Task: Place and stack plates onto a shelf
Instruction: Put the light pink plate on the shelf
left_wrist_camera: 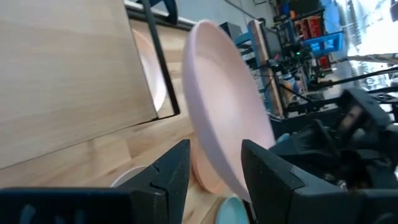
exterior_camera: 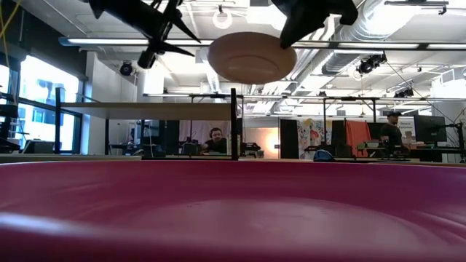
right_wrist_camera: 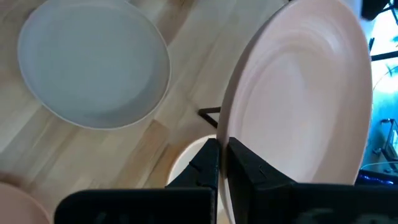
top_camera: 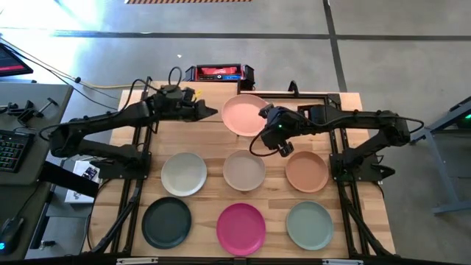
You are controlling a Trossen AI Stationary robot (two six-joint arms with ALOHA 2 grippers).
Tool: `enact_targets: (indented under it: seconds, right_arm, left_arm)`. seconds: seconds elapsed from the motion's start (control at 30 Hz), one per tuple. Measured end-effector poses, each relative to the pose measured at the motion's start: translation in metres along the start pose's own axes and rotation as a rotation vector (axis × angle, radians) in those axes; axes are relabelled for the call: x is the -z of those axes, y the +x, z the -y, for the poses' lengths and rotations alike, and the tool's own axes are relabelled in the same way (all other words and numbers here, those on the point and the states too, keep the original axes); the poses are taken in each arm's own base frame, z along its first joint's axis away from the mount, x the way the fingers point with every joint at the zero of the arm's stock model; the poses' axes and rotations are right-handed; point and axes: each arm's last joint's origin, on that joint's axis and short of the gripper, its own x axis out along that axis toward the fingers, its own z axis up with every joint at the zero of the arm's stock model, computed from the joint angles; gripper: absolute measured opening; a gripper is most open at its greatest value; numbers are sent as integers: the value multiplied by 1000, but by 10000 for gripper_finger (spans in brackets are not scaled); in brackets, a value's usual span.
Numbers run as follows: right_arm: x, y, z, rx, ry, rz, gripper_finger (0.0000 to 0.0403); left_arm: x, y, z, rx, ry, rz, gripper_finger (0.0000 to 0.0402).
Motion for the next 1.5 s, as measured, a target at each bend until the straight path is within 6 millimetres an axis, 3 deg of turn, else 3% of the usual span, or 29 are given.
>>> enact_targets:
  seconds: [0.5,0.97,1.5]
  right_arm:
    - [-7,3,-8,-30,-24,-4,0]
    - [-7,3,-8,-30,-24,-4,0]
    - [-7,3,-8,-29,-30,-1,0]
  left_arm:
    - [3,36,-12,-36,-12,-59,131]
    - [6,46,-18,-53,11,-102,128]
    - [4,46,-15,-36,59,-64,19]
